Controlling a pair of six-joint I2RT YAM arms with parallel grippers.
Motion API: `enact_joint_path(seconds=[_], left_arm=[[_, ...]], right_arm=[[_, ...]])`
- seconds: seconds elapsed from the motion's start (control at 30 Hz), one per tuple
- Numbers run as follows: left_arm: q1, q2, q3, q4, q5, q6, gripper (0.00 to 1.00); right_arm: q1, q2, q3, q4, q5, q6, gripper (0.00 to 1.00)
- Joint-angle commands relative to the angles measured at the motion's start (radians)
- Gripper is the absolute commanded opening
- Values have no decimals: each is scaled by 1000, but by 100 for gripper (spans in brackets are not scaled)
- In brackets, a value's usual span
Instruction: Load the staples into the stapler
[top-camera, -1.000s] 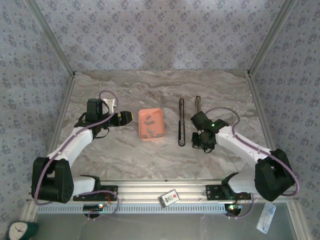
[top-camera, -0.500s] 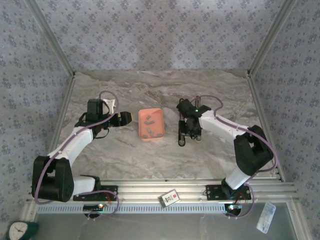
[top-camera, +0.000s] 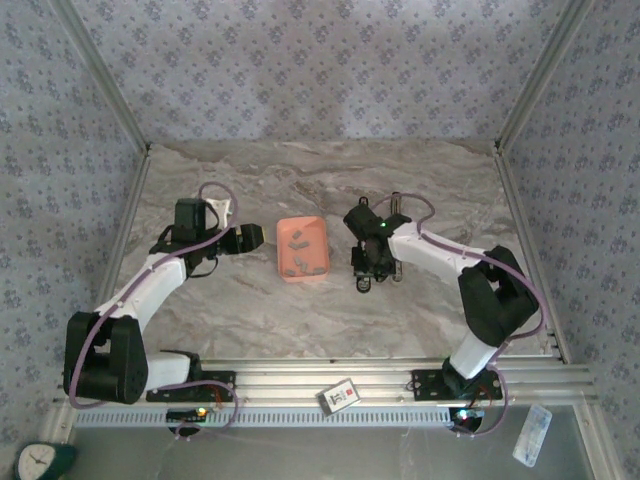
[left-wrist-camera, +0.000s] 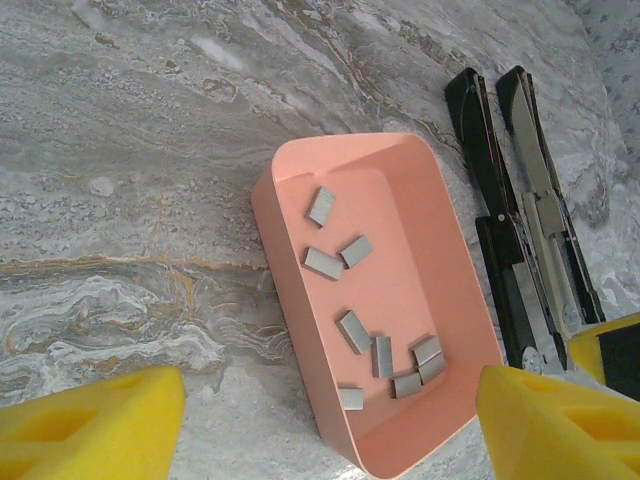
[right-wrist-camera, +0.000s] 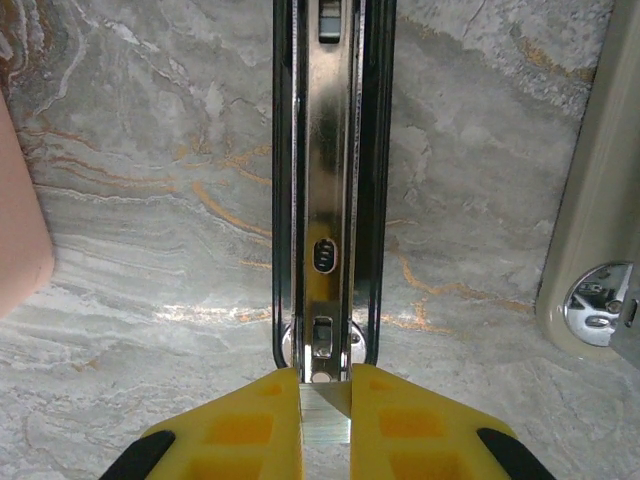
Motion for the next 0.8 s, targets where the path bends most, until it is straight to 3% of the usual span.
enact_joint_path(seconds=[0.0, 0.77], left_arm=[[-2, 4, 18, -1, 0, 11, 77], [-2, 4, 19, 4, 6, 8, 77]], right_arm=[[4, 20, 31, -21, 5, -5, 16], [29, 22, 44, -49, 14, 11, 16]])
